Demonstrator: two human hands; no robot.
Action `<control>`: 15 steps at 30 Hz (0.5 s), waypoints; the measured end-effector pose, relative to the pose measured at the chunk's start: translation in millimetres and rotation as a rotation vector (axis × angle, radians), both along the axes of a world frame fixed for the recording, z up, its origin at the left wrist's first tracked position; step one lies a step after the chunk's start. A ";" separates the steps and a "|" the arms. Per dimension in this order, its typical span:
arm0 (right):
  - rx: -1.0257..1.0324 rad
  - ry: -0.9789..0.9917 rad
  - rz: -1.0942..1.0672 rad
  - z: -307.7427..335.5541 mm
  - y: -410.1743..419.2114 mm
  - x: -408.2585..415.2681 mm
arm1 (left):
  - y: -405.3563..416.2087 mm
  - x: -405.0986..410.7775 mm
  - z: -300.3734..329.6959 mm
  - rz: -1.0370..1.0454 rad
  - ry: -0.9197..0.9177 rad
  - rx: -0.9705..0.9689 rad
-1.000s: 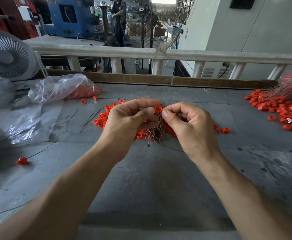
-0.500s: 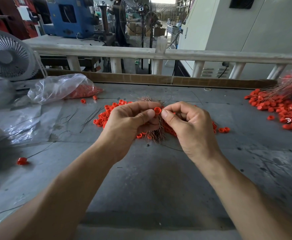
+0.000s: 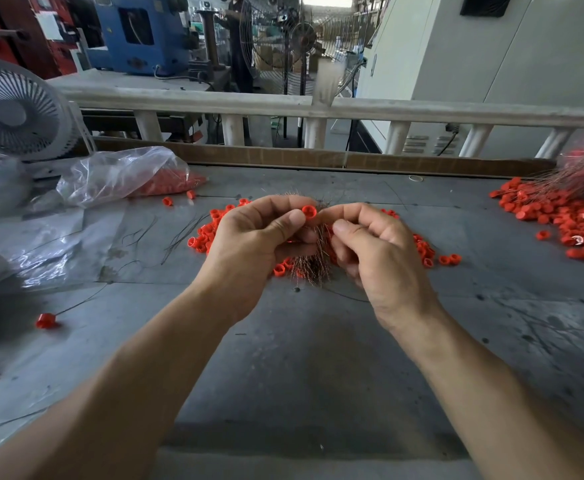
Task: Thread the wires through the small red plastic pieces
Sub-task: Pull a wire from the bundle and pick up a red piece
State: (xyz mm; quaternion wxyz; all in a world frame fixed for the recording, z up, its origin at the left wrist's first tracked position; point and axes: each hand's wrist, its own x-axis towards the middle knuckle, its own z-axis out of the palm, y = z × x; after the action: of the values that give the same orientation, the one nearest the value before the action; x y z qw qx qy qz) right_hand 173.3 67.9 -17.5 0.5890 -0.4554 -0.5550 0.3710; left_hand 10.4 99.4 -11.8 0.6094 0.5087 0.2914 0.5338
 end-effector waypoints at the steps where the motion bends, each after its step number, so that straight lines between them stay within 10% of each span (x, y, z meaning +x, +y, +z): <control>1: -0.011 0.004 0.003 1.0 -0.9 -0.5 | -0.3 0.1 0.5 -0.004 -0.012 -0.010; 10: -0.086 -0.048 0.134 2.4 -3.4 -2.2 | -1.6 -1.4 4.0 -0.082 -0.086 -0.082; 15: -0.022 -0.485 -0.294 5.2 8.0 27.3 | 0.2 -3.2 2.6 -0.064 -0.079 -0.099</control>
State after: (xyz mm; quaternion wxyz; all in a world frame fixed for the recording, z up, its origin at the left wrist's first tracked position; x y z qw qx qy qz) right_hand 200.6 75.9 -12.3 0.4817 -0.6127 -0.6037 0.1680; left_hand 7.2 99.5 -9.2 0.6615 0.4653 0.2767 0.5189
